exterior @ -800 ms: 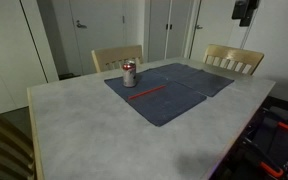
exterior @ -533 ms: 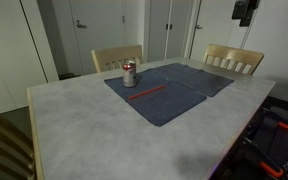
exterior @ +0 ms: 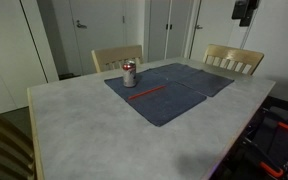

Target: Put the orange straw in the can

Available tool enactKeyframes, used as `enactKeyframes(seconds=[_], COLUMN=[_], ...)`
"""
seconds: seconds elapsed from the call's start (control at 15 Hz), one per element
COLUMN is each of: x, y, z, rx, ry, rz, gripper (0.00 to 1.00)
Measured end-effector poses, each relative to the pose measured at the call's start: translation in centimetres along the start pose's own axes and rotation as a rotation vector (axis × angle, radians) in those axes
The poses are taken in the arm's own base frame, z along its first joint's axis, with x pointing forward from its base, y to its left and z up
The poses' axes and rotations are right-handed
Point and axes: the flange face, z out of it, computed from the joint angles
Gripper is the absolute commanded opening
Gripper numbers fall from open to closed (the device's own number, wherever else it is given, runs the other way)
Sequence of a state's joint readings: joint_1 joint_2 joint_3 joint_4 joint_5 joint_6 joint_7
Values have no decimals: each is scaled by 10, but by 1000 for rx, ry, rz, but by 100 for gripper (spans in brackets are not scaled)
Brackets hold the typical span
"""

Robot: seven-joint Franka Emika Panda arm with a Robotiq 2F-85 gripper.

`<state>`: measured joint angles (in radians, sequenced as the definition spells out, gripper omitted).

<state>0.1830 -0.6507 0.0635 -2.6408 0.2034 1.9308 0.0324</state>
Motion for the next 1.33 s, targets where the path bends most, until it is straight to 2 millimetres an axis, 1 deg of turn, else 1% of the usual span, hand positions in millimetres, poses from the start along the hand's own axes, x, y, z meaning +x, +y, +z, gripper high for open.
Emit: enactKeyframes(seconds=[0.2,0.33,0.6,0.73,0.87,1.0,1.07,1.13,1.33], x=[5,15,50,71,92,111,117,118,115], y=[1,1,1,0,-1,1,2,2,1], z=[-8,-17,-32,-36,-33,-23,-17,-15,-22], rx=[-35,-71,-134,-153,-170,-186,-185,-184,-187], ry=[14,17,-14,-37,-71,-117,-127,-132,-117], rz=[-30,-68,-155,-204,-271,-359,-362,-360,-359], gripper=[100,100,100,100,100,100,100,100,100])
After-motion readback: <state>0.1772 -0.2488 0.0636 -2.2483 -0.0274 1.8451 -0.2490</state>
